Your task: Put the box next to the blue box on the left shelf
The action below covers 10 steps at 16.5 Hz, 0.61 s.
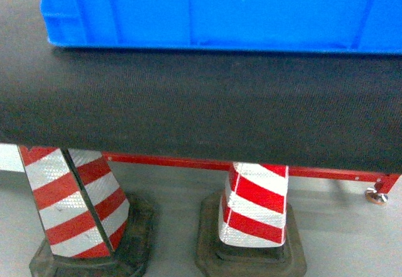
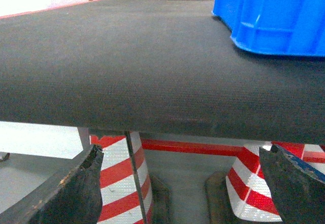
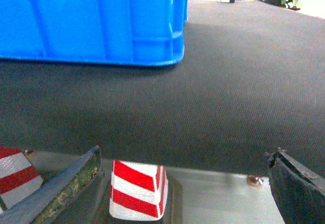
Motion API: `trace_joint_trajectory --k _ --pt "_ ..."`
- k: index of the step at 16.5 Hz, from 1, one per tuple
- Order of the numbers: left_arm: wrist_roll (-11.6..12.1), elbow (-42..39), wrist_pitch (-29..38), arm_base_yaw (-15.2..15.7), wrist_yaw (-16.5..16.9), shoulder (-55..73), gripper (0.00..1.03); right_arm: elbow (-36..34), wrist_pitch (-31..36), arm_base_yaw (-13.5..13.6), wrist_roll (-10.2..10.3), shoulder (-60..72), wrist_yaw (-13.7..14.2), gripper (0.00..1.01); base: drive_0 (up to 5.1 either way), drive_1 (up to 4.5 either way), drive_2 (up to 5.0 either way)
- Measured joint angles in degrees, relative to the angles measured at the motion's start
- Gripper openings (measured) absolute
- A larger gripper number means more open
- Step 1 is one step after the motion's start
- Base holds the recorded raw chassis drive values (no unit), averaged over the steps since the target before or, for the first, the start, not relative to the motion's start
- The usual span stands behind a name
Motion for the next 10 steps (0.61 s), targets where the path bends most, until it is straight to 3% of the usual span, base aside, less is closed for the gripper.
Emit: trace_joint_trajectory --k 10 --pt "0.0 0.0 0.1 0.0 -0.1 0.0 0.98 0.0 0.0 0.0 0.0 0.0 0.0 0.98 0.0 0.00 0.0"
